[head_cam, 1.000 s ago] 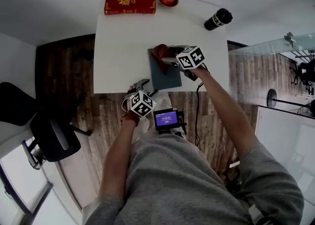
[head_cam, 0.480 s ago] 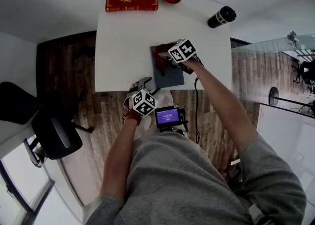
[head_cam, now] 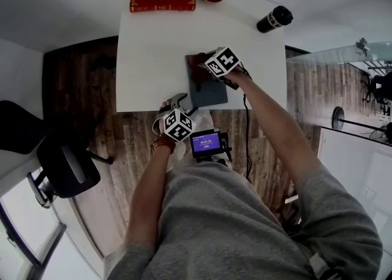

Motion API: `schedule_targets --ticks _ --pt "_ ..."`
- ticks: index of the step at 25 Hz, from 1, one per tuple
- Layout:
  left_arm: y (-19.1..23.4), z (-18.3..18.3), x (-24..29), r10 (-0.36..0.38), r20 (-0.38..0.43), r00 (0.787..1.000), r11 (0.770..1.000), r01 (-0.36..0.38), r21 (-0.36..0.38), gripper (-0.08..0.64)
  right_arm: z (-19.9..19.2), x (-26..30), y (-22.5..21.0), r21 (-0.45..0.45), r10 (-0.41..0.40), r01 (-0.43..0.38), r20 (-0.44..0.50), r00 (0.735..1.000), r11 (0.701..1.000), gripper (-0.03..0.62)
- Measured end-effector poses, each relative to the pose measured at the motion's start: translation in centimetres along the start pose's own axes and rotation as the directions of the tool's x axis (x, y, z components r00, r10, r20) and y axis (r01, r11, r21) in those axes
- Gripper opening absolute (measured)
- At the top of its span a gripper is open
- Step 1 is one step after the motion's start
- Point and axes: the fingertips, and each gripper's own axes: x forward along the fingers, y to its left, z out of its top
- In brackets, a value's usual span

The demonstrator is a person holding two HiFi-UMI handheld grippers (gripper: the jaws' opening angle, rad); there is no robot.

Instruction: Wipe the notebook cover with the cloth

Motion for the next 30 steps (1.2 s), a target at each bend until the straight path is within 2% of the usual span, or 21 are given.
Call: schedule_targets --ticks 9,30 --pt "0.0 0.1 0.0 0.003 0.001 1.000 1.000 -0.003 0.001 0.284 -1.6 -0.3 1.4 0.025 0.015 -0.014 -0.027 1.000 1.000 0.155" --pt "0.2 0.1 0.2 0.003 0.003 1.000 1.000 -0.003 0.001 0.284 -5.2 -1.0 5.0 0.063 0.020 -0.018 -0.018 1.000 0.998 0.143"
